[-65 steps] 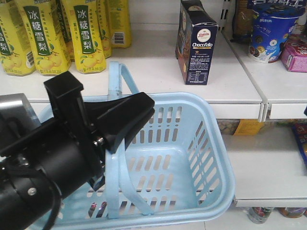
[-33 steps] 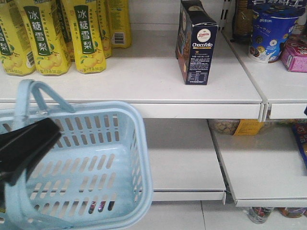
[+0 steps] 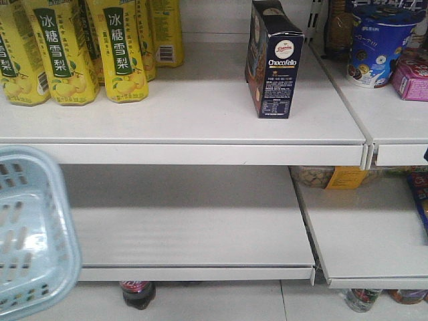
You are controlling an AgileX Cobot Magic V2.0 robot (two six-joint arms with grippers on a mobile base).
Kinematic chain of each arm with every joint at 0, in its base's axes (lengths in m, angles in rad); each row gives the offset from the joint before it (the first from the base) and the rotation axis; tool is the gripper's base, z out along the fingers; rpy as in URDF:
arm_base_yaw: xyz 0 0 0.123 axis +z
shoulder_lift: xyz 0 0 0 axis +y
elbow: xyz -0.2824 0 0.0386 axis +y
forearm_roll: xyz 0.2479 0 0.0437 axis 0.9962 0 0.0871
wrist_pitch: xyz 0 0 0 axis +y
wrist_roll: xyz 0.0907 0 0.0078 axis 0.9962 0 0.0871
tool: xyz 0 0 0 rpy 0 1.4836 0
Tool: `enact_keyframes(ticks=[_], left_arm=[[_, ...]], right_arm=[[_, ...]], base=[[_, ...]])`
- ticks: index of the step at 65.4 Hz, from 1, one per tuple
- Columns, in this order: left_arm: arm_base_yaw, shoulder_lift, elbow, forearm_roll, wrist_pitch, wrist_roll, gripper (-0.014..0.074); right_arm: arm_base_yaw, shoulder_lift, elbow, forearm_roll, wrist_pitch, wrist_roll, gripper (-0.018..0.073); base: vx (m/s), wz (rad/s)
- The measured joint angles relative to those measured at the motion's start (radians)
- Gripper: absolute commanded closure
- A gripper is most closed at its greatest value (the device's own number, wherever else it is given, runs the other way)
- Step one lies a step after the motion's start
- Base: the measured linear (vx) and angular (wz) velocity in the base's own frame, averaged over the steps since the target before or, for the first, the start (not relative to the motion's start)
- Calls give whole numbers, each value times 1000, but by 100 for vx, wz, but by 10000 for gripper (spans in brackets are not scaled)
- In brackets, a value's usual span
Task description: Left arm holds basket, right arm returns cookies
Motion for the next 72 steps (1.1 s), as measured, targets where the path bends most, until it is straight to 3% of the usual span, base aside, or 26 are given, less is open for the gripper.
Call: enact_keyframes(ticks=[5, 13, 19, 27, 36, 45, 50, 59, 72], left_arm=[[102, -55, 27, 66, 19, 25, 603], [228, -147, 77, 286, 23, 42, 603], [287, -187, 96, 503, 18, 78, 603], [346, -194, 114, 657, 89, 66, 603], [380, -194, 129, 903, 195, -45, 603], [384, -194, 186, 1113, 195, -206, 603], [384, -194, 238, 1141, 169, -250, 603], [384, -194, 257, 1141, 221, -269, 603], [384, -194, 258, 1090, 236, -171, 603]], right_arm=[[0, 0, 0, 0, 0, 0, 567], [0, 0, 0, 0, 0, 0, 567], [0, 0, 0, 0, 0, 0, 567], [0, 0, 0, 0, 0, 0, 567], [0, 0, 0, 0, 0, 0, 567], [0, 0, 0, 0, 0, 0, 567], [0, 0, 0, -1, 0, 0, 567], [0, 0, 0, -2, -1, 0, 567], [0, 0, 0, -3, -1, 0, 567]], base=[[0, 0], [0, 0], [0, 0], [0, 0], [0, 0], [0, 0], [0, 0], [0, 0], [0, 0]])
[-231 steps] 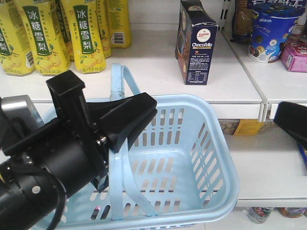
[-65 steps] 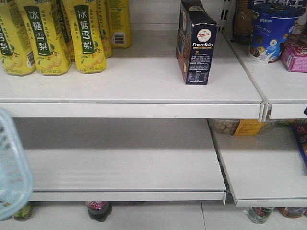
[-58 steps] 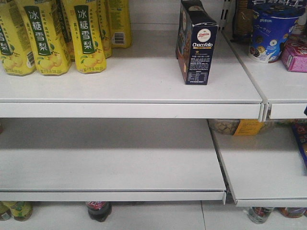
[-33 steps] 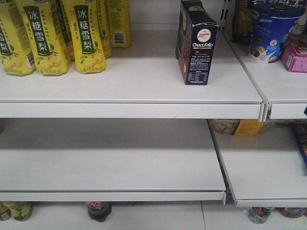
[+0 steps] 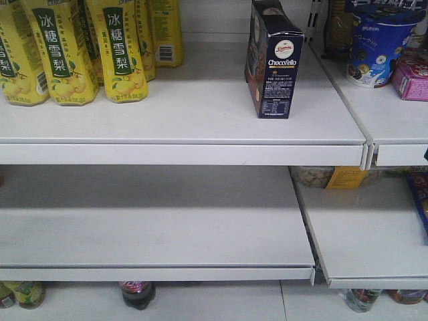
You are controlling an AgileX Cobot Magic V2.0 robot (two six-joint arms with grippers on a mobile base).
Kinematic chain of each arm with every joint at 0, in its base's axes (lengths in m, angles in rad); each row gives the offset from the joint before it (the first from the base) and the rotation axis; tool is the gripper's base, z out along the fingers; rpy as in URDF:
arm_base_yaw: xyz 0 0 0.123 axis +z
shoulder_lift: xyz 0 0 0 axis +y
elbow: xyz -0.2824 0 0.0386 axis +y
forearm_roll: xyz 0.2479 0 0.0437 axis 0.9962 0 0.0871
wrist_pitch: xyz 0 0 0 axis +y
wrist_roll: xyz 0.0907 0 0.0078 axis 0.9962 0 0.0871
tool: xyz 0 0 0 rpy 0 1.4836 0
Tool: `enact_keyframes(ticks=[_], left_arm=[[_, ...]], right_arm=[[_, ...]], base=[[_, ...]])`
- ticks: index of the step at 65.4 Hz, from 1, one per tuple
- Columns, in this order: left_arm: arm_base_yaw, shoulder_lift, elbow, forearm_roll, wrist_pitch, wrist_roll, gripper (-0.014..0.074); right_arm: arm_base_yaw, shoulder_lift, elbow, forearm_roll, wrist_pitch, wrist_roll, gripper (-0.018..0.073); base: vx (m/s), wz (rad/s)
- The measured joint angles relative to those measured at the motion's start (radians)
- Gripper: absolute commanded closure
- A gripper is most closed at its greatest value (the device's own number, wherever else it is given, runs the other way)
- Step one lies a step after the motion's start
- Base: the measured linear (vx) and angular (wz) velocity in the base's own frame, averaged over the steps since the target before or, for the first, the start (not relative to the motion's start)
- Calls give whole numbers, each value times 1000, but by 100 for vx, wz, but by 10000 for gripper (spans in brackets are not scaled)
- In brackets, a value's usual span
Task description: Left arm holds basket, right arm returns cookies
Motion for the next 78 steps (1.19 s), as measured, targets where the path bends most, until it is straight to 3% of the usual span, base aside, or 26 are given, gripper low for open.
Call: enact_keyframes(ticks=[78], left_arm=[[0, 0, 0, -17, 8, 18, 603]], right_arm=[[0, -1, 0, 0, 0, 0, 567]], base=[[0, 0]])
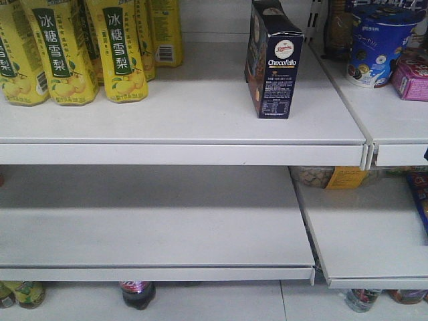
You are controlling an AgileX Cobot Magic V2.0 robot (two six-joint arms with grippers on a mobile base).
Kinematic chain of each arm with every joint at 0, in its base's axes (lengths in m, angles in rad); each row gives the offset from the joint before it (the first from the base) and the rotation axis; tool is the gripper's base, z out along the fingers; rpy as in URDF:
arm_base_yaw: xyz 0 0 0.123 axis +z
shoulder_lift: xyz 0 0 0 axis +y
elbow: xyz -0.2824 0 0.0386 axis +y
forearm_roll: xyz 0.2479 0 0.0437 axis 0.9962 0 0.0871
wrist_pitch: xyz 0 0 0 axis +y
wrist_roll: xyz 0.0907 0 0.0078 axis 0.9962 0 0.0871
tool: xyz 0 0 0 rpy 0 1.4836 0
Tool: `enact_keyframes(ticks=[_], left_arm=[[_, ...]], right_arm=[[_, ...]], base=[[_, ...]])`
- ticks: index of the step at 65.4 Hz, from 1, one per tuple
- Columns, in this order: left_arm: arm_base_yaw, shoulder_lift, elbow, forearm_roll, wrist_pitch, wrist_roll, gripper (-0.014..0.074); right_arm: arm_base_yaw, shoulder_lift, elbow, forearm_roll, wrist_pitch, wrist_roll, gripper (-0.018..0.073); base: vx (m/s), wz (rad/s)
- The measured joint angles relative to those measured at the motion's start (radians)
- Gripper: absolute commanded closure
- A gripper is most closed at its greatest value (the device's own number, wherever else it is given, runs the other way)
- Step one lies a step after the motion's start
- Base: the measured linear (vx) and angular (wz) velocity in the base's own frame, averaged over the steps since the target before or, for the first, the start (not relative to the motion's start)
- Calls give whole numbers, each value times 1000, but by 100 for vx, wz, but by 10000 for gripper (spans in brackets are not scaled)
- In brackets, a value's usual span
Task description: Left arm holds basket, right arm returns cookies
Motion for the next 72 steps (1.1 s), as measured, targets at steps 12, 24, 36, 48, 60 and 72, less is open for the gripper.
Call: enact_keyframes(ticks=[12, 24, 36, 48, 60, 72], left_arm=[[0, 0, 0, 0, 0, 0, 603], [0, 0, 0, 0, 0, 0, 603], [0, 0, 0, -1, 0, 0, 603], [0, 0, 0, -1, 0, 0, 603], [0, 0, 0, -1, 0, 0, 603], [0, 0, 0, -1, 0, 0, 603]], right_arm=[[0, -18, 0, 11, -4, -59, 567], [-76, -20, 85, 124, -184, -381, 567], [-369, -20, 243, 416, -478, -651, 567], [-653, -32, 423, 668, -739, -792, 567], [-832, -166, 572, 784, -823, -878, 567], [-980, -349, 670, 892, -776, -982, 567]], base=[[0, 0], [0, 0], [0, 0], [0, 0], [0, 0], [0, 0]])
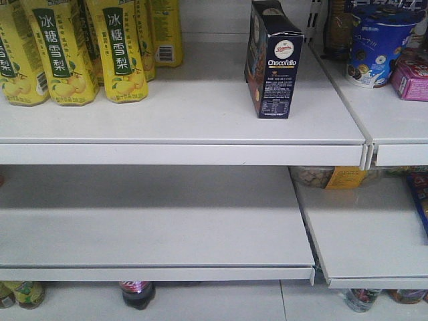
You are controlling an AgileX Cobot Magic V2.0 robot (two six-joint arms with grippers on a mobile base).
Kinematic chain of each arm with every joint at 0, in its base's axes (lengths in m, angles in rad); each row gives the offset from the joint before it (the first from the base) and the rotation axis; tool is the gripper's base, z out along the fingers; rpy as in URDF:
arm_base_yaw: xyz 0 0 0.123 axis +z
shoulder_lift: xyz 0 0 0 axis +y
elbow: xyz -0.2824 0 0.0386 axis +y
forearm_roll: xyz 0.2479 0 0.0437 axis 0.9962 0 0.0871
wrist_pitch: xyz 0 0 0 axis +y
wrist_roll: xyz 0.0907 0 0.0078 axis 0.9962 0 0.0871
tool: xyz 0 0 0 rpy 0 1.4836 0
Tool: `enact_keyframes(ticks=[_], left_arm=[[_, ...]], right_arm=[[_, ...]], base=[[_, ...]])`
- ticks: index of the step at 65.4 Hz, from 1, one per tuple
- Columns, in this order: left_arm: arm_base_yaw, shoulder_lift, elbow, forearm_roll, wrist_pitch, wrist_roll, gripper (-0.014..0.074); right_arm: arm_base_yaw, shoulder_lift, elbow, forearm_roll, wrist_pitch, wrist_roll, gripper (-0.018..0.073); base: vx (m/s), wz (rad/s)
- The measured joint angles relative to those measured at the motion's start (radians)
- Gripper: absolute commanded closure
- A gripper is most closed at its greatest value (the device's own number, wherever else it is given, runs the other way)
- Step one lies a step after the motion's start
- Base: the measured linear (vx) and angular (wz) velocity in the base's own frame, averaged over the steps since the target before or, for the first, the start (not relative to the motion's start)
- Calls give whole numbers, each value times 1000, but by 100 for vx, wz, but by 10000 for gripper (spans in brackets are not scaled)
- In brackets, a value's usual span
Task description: Left arm holds basket, right arm returns cookies
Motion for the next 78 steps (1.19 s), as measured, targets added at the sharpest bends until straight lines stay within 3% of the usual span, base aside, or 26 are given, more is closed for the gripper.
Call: enact_keyframes(ticks=[16, 23, 78], left_arm=[[0, 0, 0, 0, 0, 0, 603], [0, 0, 0, 0, 1, 0, 603], [0, 0, 0, -1, 1, 0, 603]], right_arm=[[-189, -160, 95, 56, 128, -10, 567], [-233, -176, 140, 70, 143, -10, 567], [-239, -176, 153, 87, 151, 19, 567]], base=[[0, 0], [0, 0], [0, 0]])
